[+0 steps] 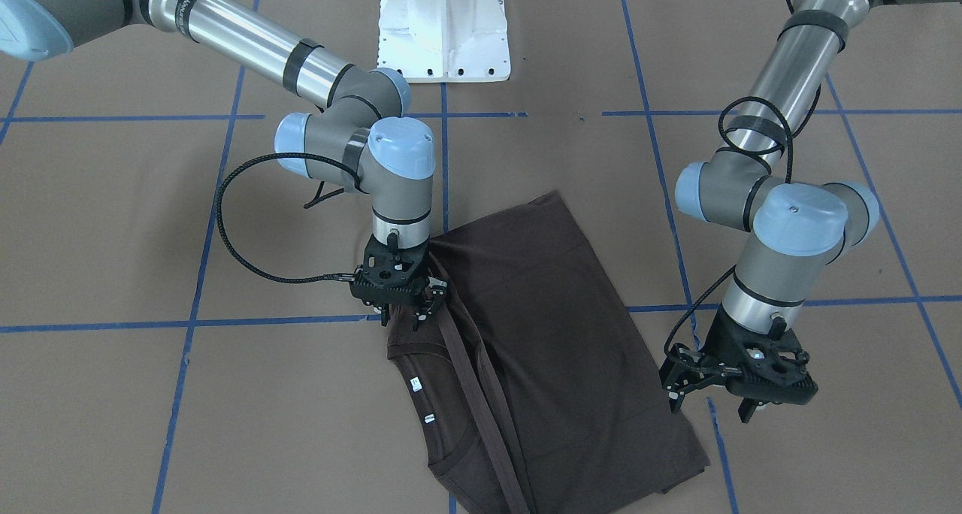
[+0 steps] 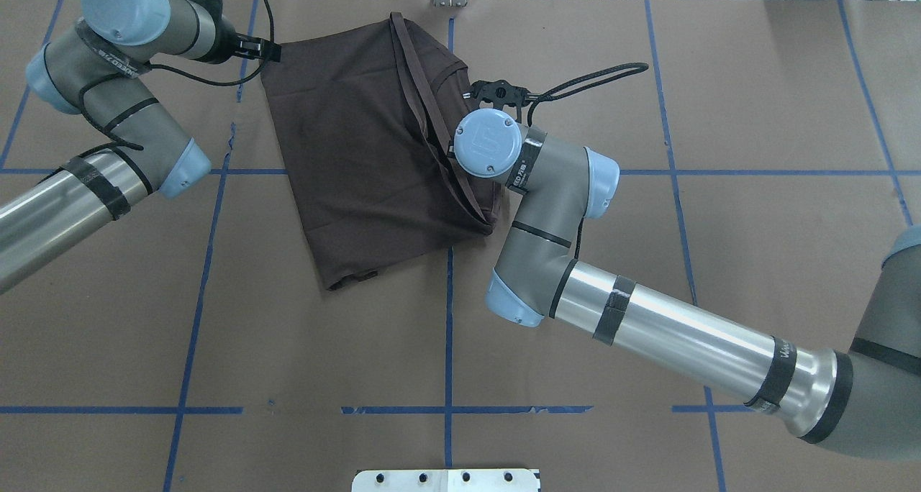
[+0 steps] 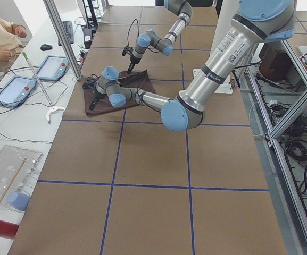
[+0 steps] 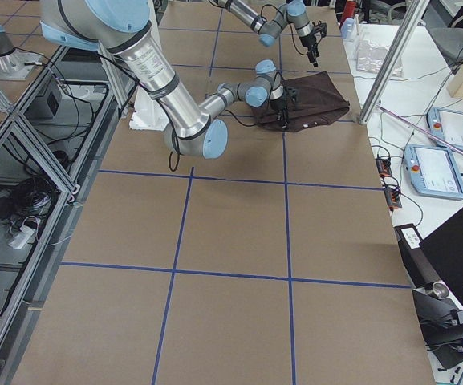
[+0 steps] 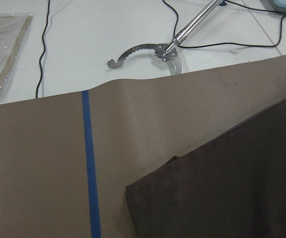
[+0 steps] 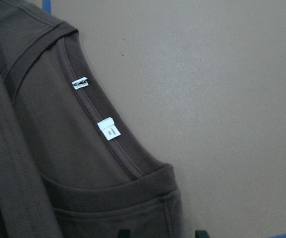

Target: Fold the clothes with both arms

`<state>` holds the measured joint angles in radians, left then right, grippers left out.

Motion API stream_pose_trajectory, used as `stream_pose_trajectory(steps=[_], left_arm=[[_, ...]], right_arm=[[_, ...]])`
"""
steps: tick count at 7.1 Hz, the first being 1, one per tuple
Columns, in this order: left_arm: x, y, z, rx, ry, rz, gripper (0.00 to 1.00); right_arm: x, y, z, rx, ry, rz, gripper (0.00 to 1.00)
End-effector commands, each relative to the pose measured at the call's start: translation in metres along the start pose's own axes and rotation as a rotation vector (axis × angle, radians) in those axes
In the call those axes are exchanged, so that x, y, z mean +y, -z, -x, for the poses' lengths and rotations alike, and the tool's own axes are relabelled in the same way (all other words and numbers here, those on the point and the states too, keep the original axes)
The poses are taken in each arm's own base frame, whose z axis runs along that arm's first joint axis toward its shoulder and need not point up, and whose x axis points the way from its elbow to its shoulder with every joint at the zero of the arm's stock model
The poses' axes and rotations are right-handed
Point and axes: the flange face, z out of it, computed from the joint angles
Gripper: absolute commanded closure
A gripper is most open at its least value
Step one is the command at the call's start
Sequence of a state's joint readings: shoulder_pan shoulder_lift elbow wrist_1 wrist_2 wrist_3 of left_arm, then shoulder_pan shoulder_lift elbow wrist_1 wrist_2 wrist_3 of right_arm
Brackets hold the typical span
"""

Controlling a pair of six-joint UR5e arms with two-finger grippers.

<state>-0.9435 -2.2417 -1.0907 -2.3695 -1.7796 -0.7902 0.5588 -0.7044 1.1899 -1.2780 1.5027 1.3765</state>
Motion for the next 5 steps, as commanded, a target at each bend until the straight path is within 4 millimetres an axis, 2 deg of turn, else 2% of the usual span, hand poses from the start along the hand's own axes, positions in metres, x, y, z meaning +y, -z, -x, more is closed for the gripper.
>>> stream_pose_trajectory(steps=[1,2,3,5], left_arm=[[0.0003,-0.0001,0.0002,0.000,0.000,0.000,0.00],[0.0003,-0.0001,0.0002,0.000,0.000,0.000,0.00],[0.0003,-0.0001,0.0002,0.000,0.000,0.000,0.00],[0.0000,0.0004,-0.0003,0.001,0.001,-0.001,0.00]], right_arm=[[0.0033,-0.0027,-0.0019,0.003,-0.003,0.002,0.61],[0.0033,-0.0025,-0.0017,0.002,-0.008,0.002,0.73],[0.0031,-0.0025,-0.0018,0.002,-0.011,0.000,0.96],[0.0032,-0.0018,-0.0014,0.000,-0.017,0.002,1.00]])
